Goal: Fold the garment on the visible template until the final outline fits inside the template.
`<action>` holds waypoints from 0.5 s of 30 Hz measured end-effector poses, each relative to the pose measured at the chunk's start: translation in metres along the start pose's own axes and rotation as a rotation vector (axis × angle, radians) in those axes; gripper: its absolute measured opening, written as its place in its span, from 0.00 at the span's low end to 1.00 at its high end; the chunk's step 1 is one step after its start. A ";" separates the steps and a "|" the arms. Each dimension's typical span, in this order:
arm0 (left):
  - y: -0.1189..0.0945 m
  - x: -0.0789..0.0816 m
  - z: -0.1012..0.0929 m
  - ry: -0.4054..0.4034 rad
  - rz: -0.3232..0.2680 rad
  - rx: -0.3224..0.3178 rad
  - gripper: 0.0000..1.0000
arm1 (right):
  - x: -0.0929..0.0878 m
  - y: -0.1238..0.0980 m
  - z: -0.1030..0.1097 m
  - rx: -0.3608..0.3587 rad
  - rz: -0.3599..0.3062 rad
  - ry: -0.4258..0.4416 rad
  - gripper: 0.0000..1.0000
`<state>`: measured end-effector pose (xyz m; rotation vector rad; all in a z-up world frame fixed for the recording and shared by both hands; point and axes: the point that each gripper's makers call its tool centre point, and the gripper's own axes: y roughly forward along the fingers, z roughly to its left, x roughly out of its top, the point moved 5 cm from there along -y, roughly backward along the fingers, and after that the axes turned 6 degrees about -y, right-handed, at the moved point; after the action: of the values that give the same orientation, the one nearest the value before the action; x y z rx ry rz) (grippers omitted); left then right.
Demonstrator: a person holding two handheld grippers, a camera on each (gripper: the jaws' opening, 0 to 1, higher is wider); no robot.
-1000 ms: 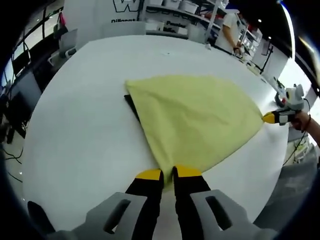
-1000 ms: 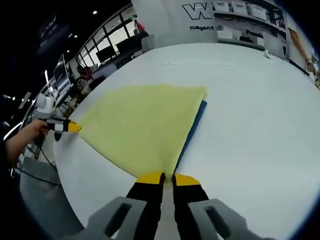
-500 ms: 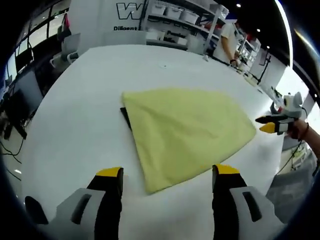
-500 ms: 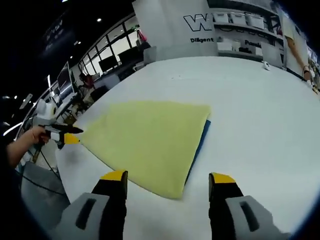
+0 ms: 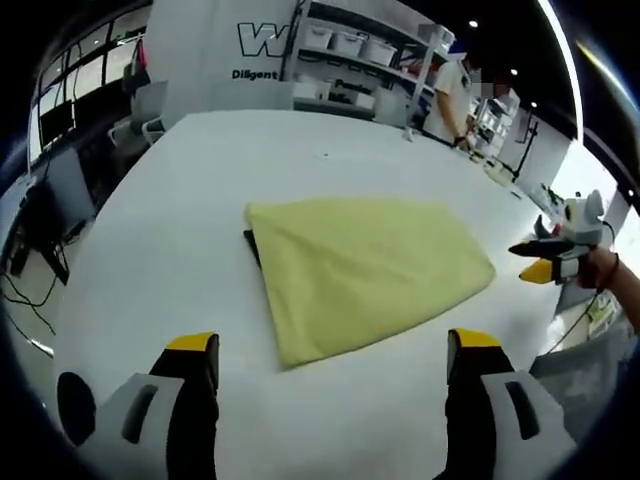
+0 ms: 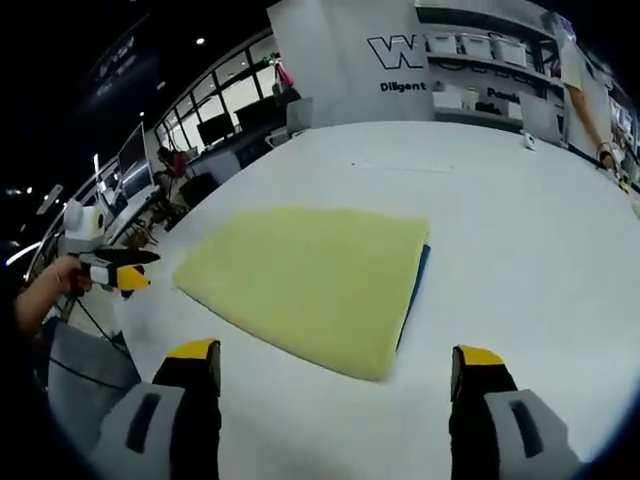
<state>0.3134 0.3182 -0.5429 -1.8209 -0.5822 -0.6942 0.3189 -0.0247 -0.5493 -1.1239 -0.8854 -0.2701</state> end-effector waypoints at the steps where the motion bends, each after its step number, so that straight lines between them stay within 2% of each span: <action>1: -0.003 0.000 0.000 -0.001 0.001 -0.002 0.97 | 0.000 -0.001 0.001 0.000 0.000 -0.004 0.96; 5: -0.013 -0.001 -0.002 0.009 -0.014 0.000 0.99 | -0.002 -0.010 0.008 -0.012 -0.011 -0.037 0.99; 15: -0.043 -0.020 -0.004 0.000 -0.022 0.008 0.99 | -0.011 -0.034 0.029 -0.037 -0.040 -0.045 0.99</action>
<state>0.2696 0.3272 -0.5275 -1.8095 -0.6048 -0.7062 0.2782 -0.0174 -0.5304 -1.1507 -0.9475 -0.2960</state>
